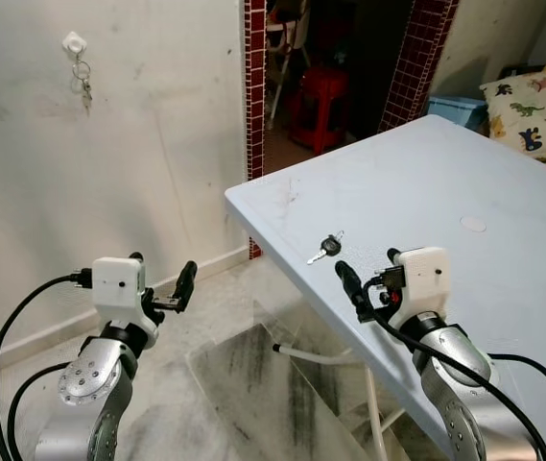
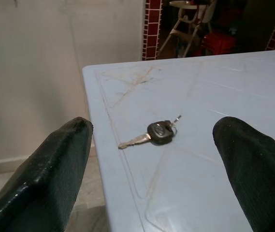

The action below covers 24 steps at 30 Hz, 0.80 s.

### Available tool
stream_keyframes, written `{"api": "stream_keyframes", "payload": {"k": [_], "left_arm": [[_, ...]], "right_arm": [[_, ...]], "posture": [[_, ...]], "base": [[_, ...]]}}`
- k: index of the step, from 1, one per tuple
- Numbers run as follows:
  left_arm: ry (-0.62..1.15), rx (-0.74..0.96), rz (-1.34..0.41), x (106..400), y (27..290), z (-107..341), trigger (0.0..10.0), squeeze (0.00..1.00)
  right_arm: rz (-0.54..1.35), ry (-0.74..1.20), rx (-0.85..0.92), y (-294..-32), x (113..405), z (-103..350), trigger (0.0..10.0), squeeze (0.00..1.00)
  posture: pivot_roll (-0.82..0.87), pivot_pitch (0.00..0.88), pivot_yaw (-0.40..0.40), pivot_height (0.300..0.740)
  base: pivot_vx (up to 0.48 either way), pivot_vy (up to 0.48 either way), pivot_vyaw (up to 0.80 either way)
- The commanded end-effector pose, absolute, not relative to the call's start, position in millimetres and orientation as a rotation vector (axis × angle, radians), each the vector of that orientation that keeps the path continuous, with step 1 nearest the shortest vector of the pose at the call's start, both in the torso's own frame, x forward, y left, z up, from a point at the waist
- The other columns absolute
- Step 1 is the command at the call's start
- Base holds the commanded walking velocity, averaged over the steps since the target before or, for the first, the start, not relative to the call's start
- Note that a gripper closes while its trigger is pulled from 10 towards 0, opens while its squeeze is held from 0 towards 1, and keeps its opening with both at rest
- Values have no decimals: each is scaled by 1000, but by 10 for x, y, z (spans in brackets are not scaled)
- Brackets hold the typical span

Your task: Hang keys on a hook

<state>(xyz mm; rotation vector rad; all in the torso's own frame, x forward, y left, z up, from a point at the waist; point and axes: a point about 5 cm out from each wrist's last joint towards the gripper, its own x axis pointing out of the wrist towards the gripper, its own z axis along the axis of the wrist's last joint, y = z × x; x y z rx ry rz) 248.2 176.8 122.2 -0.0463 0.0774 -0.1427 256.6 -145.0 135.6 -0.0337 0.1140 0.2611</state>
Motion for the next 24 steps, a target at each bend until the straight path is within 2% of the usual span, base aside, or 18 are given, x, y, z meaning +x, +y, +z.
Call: {"api": "stream_keyframes", "payload": {"k": [1,24], "left_arm": [[75,-40,-150,2478,1776,1235,10000,0],[84,-46,-167,2472,1741,1217,10000,0]], "right_arm": [[268,107,-40,-1442,2570,1369,10000,0],[272,109,-41,-1425,2565,1364,10000,0]], "posture": [[61,0,-6,740],[60,0,-6,740]], "base": [[322,0,0],[347,0,0]]}}
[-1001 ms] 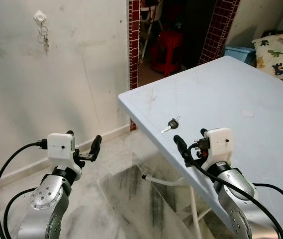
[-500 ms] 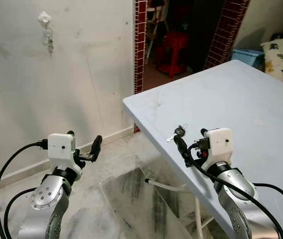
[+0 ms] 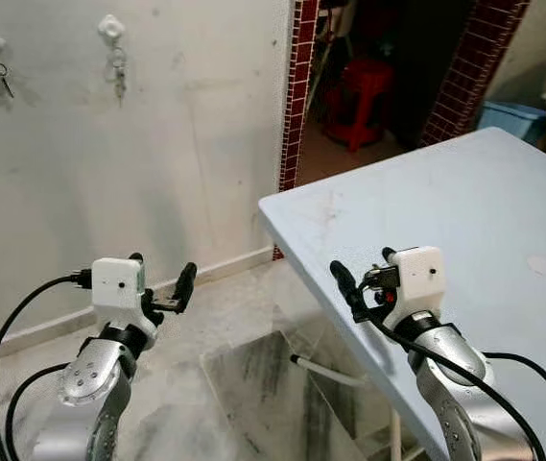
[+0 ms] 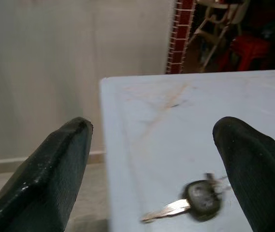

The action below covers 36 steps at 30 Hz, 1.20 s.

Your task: Hang keys on a hook

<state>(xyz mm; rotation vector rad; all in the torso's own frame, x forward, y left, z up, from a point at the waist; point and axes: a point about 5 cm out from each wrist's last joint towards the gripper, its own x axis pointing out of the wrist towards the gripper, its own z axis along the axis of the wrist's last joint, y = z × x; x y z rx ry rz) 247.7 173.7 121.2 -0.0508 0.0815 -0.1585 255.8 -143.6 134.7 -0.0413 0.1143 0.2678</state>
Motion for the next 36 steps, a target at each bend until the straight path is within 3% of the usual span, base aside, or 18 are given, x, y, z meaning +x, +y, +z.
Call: {"api": "stream_keyframes", "payload": {"k": [1,11,18,27,36], "left_arm": [[84,-45,-168,2473,1740,1216,10000,0],[79,-46,-149,2476,1745,1218,10000,0],[123,-34,-157,2439,1719,1139,10000,0],[178,20,-250,2360,1574,1112,10000,0],[197,24,-249,2351,1554,1088,10000,0]], "right_arm": [[272,109,-41,-1426,2566,1365,10000,0],[273,109,-42,-1424,2570,1362,10000,0],[267,114,-48,-1429,2569,1353,10000,0],[126,180,-148,-1650,2607,1292,10000,0],[120,212,-144,-1667,2595,1250,10000,0]], "posture": [[60,0,-6,740],[60,0,-6,740],[63,0,-10,740],[63,0,-15,740],[56,0,-14,740]], "base": [[371,0,0],[352,0,0],[0,0,0],[0,0,0],[0,0,-740]]}}
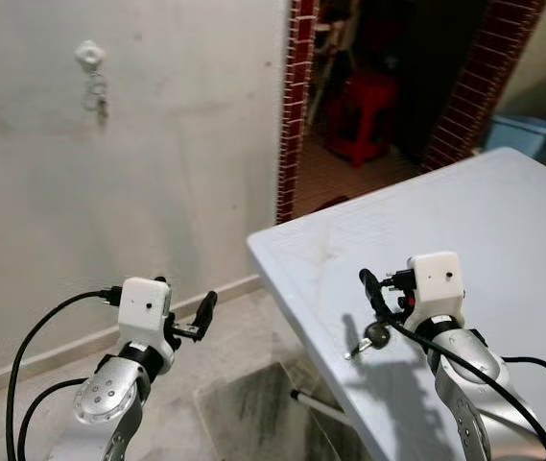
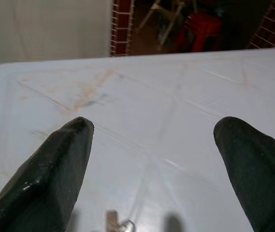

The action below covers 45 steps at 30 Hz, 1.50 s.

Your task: Hang keys on a hook

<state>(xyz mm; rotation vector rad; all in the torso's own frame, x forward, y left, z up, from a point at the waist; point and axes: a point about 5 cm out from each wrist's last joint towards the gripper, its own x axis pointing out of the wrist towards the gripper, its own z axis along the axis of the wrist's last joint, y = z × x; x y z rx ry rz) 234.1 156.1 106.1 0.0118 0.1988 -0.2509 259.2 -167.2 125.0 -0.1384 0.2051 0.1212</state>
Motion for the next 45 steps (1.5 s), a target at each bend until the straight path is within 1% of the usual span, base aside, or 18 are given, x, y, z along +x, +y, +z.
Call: {"api": "stream_keyframes", "payload": {"k": [1,5,17,25,35,41,45], "left_arm": [[197,33,-239,2356,1554,1091,10000,0],[188,108,-211,2361,1568,1113,10000,0],[179,81,-207,2324,1562,1106,10000,0],[181,68,-209,2323,1567,1097,10000,0],[185,48,-195,2322,1590,1088,10000,0],[191,54,-197,2324,1590,1081,10000,0],[210,66,-211,2306,1586,1068,10000,0]], "right_arm": [[128,217,-144,-1658,2597,1244,10000,0],[164,251,-150,-1632,2607,1208,10000,0],[193,264,-148,-1599,2640,1188,10000,0],[193,270,-151,-1609,2641,1173,10000,0],[198,281,-154,-1597,2630,1155,10000,0],[184,303,-179,-1644,2606,1139,10000,0],[99,361,-221,-1758,2558,1095,10000,0]], "posture": [[55,0,-14,740],[57,0,-15,740],[60,0,-22,740],[59,0,-20,740],[60,0,-18,740],[60,0,-18,740],[58,0,-19,740]], "base": [[0,0,-525],[0,0,0],[0,0,0],[0,-302,0],[0,0,0],[0,0,0],[0,0,0]]}}
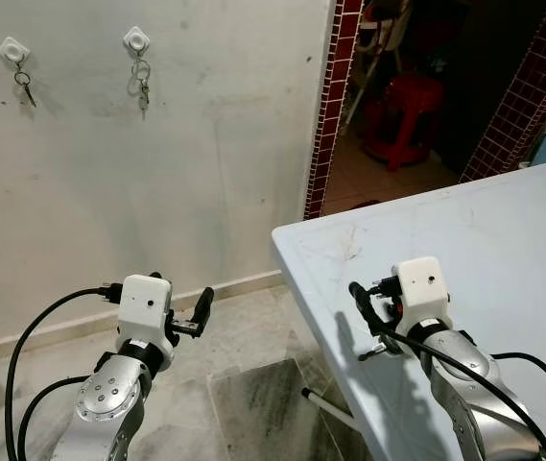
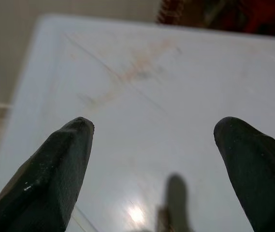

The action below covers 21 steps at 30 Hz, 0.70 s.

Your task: Hang keys on a hook

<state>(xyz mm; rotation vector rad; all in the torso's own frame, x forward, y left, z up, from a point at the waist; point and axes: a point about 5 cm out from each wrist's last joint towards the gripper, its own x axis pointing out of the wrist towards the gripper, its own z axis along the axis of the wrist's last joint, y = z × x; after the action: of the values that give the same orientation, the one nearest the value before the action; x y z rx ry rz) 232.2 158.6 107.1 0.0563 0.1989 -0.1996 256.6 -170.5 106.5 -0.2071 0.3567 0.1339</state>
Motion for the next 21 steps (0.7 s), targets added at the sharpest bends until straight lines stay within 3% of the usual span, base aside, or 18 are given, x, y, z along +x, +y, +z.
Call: {"api": "stream_keyframes", "payload": {"k": [1,13,21], "left_arm": [[216,76,-247,2279,1562,1073,10000,0],[195,107,-304,2218,1517,1123,10000,0],[214,102,-316,2195,1524,1123,10000,0]], "right_arm": [[67,389,-218,-1792,2528,1084,10000,0],[15,337,-191,-1883,2474,1231,10000,0],[-36,465,-215,-1998,2388,1246,10000,0]], "posture": [[57,0,-21,740],[47,0,-26,740],[38,0,-22,740]], "base": [[0,0,0],[0,0,0],[0,0,0]]}}
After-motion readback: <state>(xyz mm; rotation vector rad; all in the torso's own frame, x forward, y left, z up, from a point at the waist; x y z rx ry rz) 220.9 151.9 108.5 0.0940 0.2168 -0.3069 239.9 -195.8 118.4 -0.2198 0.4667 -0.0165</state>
